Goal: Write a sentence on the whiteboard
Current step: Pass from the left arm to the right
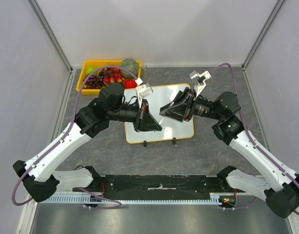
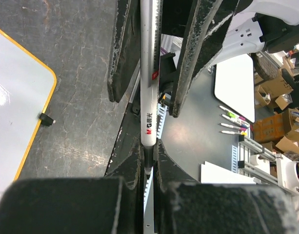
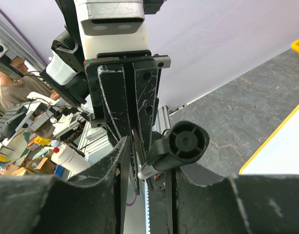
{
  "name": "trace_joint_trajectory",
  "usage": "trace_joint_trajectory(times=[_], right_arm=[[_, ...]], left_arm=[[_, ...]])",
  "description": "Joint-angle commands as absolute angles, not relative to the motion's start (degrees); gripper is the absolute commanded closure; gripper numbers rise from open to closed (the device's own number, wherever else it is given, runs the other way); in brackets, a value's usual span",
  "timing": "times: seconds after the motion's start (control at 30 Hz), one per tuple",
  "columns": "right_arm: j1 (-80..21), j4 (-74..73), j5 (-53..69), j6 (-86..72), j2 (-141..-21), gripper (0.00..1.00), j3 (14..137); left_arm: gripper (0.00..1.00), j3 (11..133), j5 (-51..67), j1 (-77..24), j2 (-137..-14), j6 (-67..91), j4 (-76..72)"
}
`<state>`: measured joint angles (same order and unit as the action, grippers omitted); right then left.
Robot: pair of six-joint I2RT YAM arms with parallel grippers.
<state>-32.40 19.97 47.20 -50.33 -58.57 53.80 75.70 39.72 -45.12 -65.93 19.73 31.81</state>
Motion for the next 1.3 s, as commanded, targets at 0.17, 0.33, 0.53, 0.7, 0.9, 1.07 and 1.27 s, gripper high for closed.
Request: trace_joint_trajectory(times=[0.17, 0.33, 0.53, 0.7, 0.9, 1.07, 1.27], right_arm=[[-32.43, 13.8, 47.28, -45.44, -56.43, 0.3, 54.58], [-32.43, 13.71, 47.46, -45.53, -56.51, 0.35, 54.41], [-32.34, 14.32, 49.04, -45.79, -56.78, 0.68, 54.58], [-32.34, 13.54, 51.94, -45.27, -56.95, 0.72, 54.58], [-32.34, 12.13, 55.63, -44.21, -57.39, 0.76, 55.02], [-32.26, 10.64, 56.51, -42.89, -57.39, 0.58, 55.28], [-32.34, 10.2, 56.87, -42.63, -57.57, 0.6, 55.28]], left_arm=[[0.98, 77.7, 42.63, -45.26, -64.69, 17.49, 32.17], [0.98, 77.61, 43.06, -45.26, -64.34, 17.58, 32.26], [0.98, 77.78, 43.42, -45.26, -64.07, 17.31, 32.69], [0.98, 77.78, 44.38, -45.26, -64.16, 16.79, 33.48], [0.98, 78.05, 45.0, -45.26, -64.42, 15.65, 35.33], [0.98, 78.84, 45.35, -45.35, -64.77, 14.42, 37.53], [0.98, 78.05, 46.93, -45.26, -65.48, 14.15, 38.06]])
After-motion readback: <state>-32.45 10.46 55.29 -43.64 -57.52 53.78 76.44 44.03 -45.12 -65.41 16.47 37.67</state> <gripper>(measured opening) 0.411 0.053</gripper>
